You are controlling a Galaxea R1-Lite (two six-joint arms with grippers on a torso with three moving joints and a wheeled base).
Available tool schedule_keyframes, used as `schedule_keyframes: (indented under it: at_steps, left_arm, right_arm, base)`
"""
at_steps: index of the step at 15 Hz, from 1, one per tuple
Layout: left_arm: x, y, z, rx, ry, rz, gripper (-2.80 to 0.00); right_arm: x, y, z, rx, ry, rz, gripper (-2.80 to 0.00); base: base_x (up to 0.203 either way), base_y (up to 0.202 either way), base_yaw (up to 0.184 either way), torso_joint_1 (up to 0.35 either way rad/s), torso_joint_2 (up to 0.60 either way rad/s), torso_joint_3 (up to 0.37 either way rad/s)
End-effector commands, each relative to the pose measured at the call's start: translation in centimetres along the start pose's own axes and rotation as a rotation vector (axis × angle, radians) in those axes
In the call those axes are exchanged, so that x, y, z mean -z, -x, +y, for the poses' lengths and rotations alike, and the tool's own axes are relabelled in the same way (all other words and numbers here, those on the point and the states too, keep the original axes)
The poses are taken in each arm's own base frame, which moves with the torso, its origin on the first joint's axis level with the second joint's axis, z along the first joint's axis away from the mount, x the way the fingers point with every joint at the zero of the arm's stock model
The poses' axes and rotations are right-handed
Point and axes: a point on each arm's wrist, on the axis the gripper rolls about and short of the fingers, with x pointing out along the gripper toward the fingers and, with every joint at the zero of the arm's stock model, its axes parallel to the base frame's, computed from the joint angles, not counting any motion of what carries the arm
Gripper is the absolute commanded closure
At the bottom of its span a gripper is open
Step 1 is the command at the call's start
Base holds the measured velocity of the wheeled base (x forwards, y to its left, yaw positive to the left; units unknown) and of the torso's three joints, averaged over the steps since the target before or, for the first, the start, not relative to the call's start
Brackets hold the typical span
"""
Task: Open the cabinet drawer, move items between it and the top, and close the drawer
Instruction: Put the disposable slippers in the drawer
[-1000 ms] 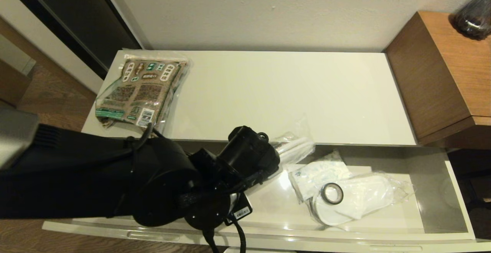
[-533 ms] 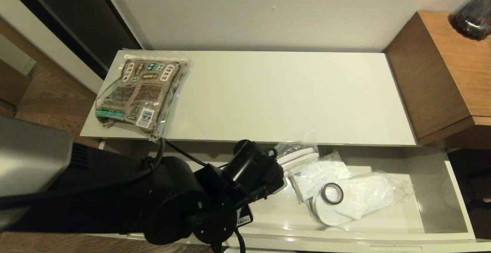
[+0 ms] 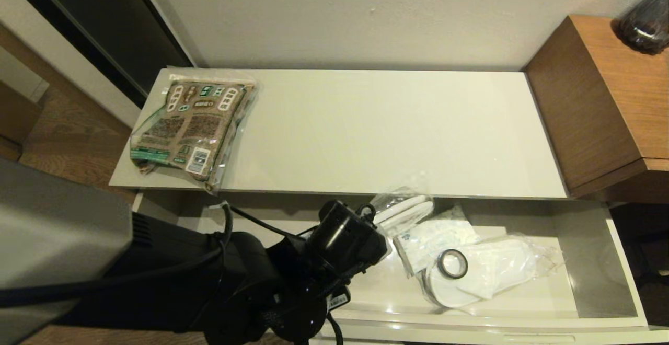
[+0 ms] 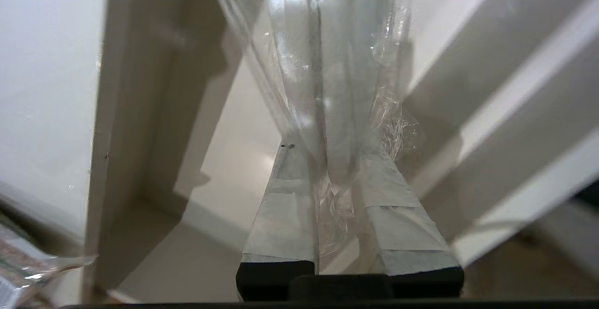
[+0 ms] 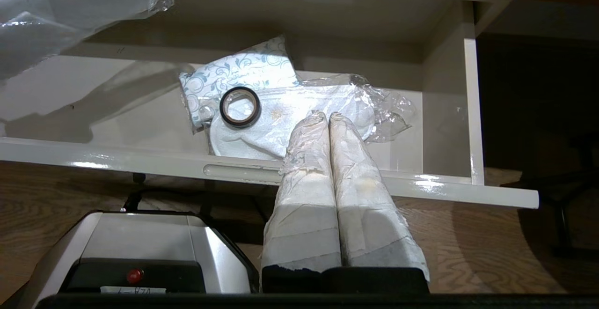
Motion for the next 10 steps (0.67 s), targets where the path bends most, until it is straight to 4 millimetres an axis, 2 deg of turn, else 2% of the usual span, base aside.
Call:
schedule_keyframes:
  at_steps: [1, 4, 5, 6, 10]
  left_arm:
    - [0.1, -0.1, -0.1, -0.002, -0.003, 0.004, 0.0]
    - [0.8, -0.1, -0.5, 0.005, 0.023, 0.021, 0.0]
    - [1.3, -0.1, -1.0, 0.015, 0.002, 0.04, -2.62]
    - [1.7, -0.2, -1.7, 0.026, -0.028, 0.055, -2.8]
    - [1.2, -0.3, -2.0, 0.021, -0.032, 0.044, -2.8]
  right_arm:
    - [0.0, 0.0, 0.0, -0.001, 0.001, 0.003, 0.0]
    - [0.0, 0.0, 0.0, -0.001, 0.001, 0.003, 0.0]
    - [0.0, 0.0, 0.0, -0.001, 0.001, 0.003, 0.0]
    - [0.0, 0.0, 0.0, -0.001, 0.001, 0.003, 0.0]
    - [0.0, 0.0, 0.0, -0.001, 0.001, 0.003, 0.0]
  base:
    - [0.0, 0.0, 0.0, 0.0, 0.0, 0.0]
    - [0.0, 0.0, 0.0, 0.0, 0.0, 0.0]
    - [0.0, 0.0, 0.0, 0.0, 0.0, 0.0]
    - [0.0, 0.0, 0.0, 0.0, 0.0, 0.0]
    - [0.0, 0.0, 0.0, 0.0, 0.0, 0.0]
